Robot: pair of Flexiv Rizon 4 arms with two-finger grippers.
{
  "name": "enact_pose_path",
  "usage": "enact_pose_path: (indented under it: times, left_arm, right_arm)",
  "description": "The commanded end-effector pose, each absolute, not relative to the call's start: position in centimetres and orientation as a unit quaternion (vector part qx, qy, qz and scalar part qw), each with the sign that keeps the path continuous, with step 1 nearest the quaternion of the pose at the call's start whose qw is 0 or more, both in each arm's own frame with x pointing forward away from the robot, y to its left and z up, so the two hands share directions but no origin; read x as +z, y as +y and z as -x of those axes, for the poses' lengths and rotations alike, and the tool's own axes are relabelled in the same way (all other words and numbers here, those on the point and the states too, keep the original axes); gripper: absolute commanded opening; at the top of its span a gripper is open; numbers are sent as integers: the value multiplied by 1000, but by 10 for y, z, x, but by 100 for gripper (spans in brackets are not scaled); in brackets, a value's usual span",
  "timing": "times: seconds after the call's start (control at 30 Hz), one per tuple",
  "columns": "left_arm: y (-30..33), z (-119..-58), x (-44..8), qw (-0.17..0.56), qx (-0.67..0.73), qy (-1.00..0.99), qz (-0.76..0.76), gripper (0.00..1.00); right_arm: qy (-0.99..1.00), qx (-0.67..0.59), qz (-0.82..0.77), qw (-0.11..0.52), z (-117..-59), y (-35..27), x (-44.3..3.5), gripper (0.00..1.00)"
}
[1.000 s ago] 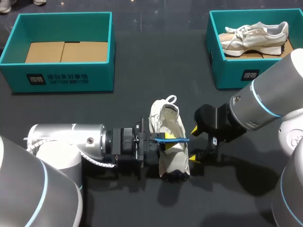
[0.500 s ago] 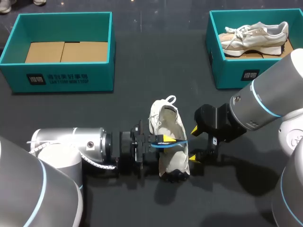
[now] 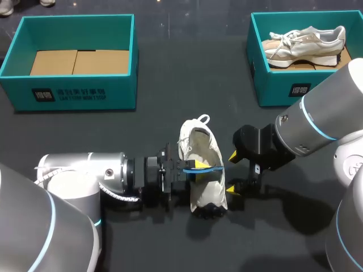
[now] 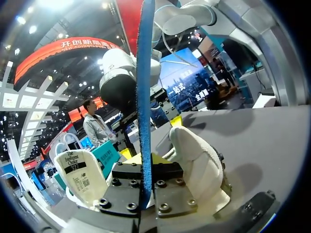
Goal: Take the shoe out of the shoebox, open the shoe tongue, remove and reinsert the insole, then place the shoe into the shoebox
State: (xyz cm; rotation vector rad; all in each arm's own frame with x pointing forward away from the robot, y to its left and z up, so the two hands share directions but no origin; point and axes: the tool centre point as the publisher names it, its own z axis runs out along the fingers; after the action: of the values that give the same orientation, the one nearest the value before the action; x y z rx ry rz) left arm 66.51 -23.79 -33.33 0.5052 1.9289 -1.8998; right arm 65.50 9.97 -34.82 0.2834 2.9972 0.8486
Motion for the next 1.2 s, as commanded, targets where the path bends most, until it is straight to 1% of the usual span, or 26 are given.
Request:
enact_pose_path:
  times: [0.03, 0.53, 0.6, 0.67, 0.73, 0.93, 1.13, 1.2]
  left_arm:
    - [-244, -669, -340, 188, -675, 692, -175, 0]
    - [-243, -670, -340, 187, -666, 702, -170, 0]
    - [-242, -669, -338, 187, -667, 701, -170, 4]
    - [-242, -668, -336, 187, -668, 700, -171, 13]
    - [-241, -667, -334, 187, -668, 699, -171, 16]
    - [-240, -663, -326, 190, -670, 697, -172, 15]
    - [-241, -656, -314, 191, -659, 707, -171, 18]
    - [-242, -654, -310, 196, -648, 716, -170, 20]
  right_arm:
    - [959, 269, -92, 8, -654, 101, -349, 100]
    - [959, 269, -92, 8, -654, 101, -349, 100]
    - [959, 269, -92, 8, -654, 101, -349, 100]
    - [959, 269, -92, 8, -654, 101, -349, 100]
    - [959, 269, -92, 8, -654, 101, -349, 100]
    - [959, 269, -92, 8, -654, 101, -349, 100]
    - [959, 269, -92, 8, -654, 101, -349, 100]
    - [959, 269, -92, 8, -654, 101, -349, 100]
